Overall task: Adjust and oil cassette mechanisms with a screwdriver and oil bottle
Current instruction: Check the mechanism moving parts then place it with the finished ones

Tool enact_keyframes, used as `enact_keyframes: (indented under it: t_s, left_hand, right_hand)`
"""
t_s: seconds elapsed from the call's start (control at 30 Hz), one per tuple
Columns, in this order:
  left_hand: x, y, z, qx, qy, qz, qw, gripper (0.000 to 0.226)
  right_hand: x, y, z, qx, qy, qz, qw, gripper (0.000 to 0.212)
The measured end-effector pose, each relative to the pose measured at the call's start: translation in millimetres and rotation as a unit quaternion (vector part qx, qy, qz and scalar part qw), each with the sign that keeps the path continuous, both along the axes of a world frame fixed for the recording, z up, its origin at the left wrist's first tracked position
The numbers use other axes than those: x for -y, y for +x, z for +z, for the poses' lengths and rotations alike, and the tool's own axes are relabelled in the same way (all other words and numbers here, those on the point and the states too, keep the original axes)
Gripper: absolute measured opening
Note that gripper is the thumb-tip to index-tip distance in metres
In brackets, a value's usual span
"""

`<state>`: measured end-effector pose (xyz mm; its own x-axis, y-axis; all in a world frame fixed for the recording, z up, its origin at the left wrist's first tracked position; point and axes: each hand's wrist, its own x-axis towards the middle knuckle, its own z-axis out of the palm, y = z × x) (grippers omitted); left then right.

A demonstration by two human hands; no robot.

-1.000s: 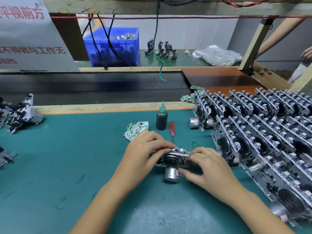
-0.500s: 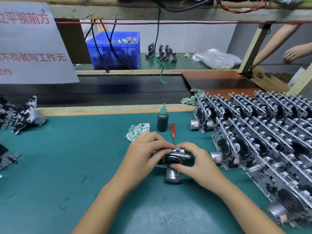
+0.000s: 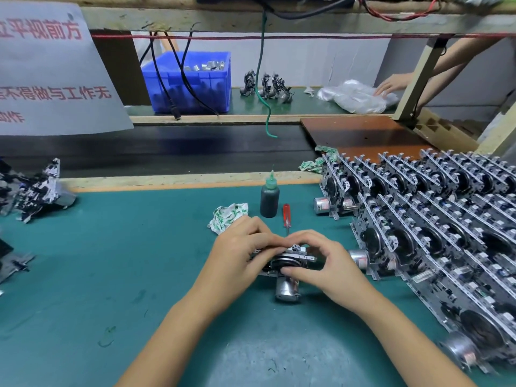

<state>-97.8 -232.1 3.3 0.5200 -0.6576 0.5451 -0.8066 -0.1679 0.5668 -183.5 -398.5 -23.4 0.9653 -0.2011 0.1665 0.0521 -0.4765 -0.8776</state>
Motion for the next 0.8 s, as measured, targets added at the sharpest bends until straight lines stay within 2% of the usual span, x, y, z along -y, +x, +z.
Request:
enact_keyframes:
  t_s: [0.13, 0.2, 0.27, 0.33, 0.4, 0.6, 0.7, 0.8]
  left_hand:
    - [1, 1, 1, -0.006, -0.005, -0.003, 1.000, 0.016]
    - [2, 1, 0, -0.001, -0.006, 0.000, 1.000, 0.016]
    - [3, 2, -1, 0.000, -0.006, 0.001, 1.000, 0.016]
    - [4, 2, 0, 0.000, -0.008, 0.000, 1.000, 0.015]
    - [4, 2, 0, 0.005, -0.011, 0.000, 1.000, 0.015]
    - [3, 2, 0, 0.003, -0.008, -0.002, 1.000, 0.015]
    - [2, 2, 0, 0.000, -0.004, -0.002, 1.000, 0.016]
    - [2, 2, 0, -0.005, -0.004, -0.002, 1.000, 0.015]
  right_hand:
    - [-1, -3, 5, -0.022, -0.014, -0.003, 1.000, 0.035]
    - [0, -7, 8, -0.052, -0.072, -0.002, 0.996, 0.039]
    - [3, -14, 8, -0.054, -0.222, -0.050, 0.972, 0.044]
    - [1, -22, 9, -0.026, -0.396, -0.101, 0.912, 0.044]
    - [-4, -28, 9, -0.062, -0.473, -0.081, 0.875, 0.049]
    - [-2, -35, 5, -0.028, -0.466, -0.103, 0.878, 0.055]
    - [-6, -31, 4, 0.004, -0.495, -0.080, 0.865, 0.049]
    - [-7, -31, 3, -0.006, -0.479, -0.079, 0.874, 0.048]
